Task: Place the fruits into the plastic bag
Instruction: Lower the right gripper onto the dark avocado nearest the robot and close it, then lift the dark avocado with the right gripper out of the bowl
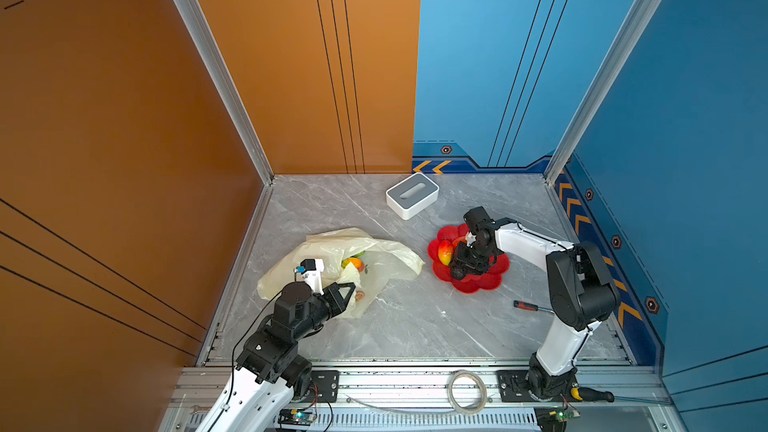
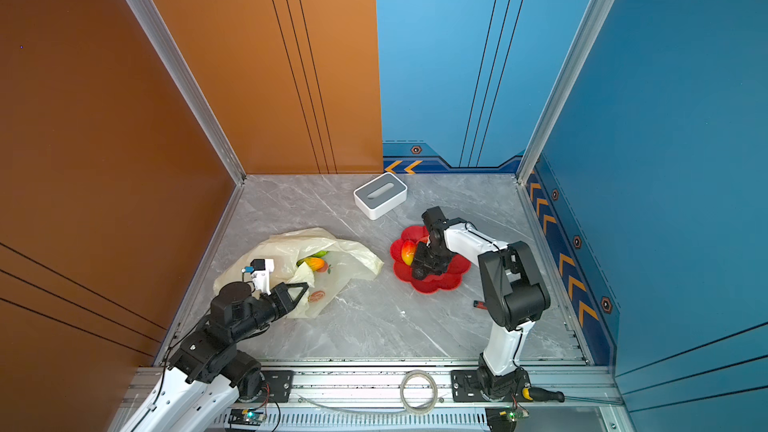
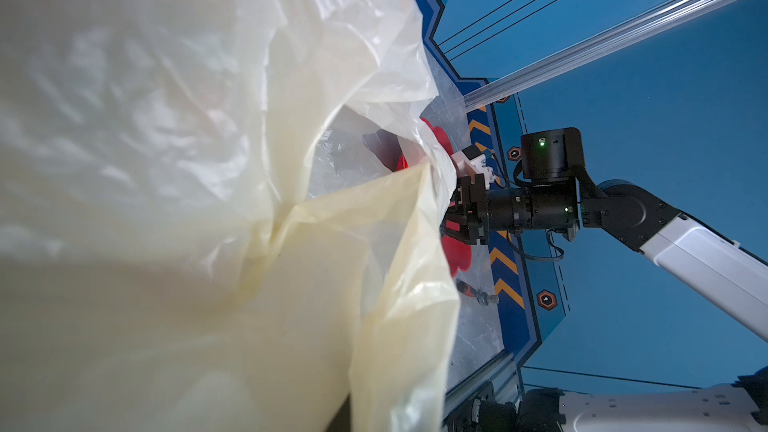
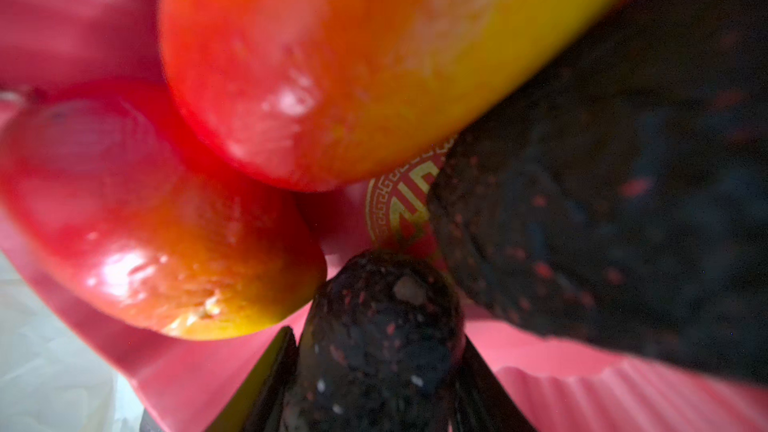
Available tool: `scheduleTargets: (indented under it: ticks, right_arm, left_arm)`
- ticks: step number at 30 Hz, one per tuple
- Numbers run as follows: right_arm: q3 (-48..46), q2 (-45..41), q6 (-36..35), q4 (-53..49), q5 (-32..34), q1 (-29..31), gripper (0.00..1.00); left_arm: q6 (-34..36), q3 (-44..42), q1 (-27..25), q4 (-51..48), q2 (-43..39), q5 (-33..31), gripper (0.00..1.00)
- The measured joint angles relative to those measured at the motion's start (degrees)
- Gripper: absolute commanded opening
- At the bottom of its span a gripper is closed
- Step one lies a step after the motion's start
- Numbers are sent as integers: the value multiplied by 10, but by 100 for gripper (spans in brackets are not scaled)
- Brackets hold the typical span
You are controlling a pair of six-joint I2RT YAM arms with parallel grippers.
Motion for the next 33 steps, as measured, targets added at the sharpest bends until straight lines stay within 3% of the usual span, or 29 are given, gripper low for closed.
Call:
scheduleTargets:
  ticks: [24, 33]
  right_arm:
    - [1, -169, -23, -38, -1, -63, 40]
    - [40, -226, -41, -47, -5, -71, 40]
  left_arm:
    - [0, 0, 0, 5, 13, 0, 0]
    - [0, 0, 0, 6, 16, 0, 0]
